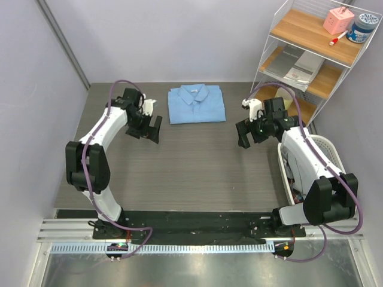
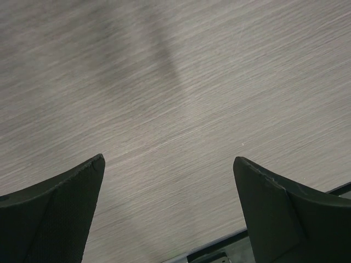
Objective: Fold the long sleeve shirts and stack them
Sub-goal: Grab the shirt from the pile, then move the shirt to the center of the board, then flatten the shirt out
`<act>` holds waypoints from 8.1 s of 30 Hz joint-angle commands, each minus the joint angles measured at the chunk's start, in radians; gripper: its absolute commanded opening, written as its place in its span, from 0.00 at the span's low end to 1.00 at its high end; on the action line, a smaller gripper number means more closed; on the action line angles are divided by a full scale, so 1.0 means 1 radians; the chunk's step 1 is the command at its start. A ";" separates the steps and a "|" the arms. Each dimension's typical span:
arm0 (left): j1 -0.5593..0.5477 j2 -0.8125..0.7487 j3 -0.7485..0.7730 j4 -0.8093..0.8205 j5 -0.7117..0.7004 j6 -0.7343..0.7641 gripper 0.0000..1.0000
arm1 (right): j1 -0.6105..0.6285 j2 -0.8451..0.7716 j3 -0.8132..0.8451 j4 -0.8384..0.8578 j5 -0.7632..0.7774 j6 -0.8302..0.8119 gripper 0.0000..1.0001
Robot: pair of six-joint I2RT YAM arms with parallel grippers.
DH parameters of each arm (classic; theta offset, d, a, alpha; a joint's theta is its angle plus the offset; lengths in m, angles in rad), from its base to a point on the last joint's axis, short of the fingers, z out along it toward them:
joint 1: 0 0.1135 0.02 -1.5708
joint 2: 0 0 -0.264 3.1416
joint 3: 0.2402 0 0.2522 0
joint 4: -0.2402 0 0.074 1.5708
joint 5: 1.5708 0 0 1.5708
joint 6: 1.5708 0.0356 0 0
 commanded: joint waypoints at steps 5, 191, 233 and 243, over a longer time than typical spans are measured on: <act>-0.004 -0.129 0.123 0.044 0.128 0.043 1.00 | -0.094 -0.140 0.199 -0.225 -0.023 -0.108 1.00; 0.282 -0.126 -0.253 -0.034 -0.022 0.576 0.00 | 0.234 0.151 0.631 0.024 -0.330 0.373 0.01; -0.115 -0.161 -0.246 0.205 0.130 0.412 0.68 | -0.140 -0.062 0.084 -0.398 -0.221 -0.276 0.01; -0.165 0.047 -0.277 0.300 -0.053 0.475 0.51 | -0.140 -0.036 0.069 -0.409 -0.220 -0.329 0.01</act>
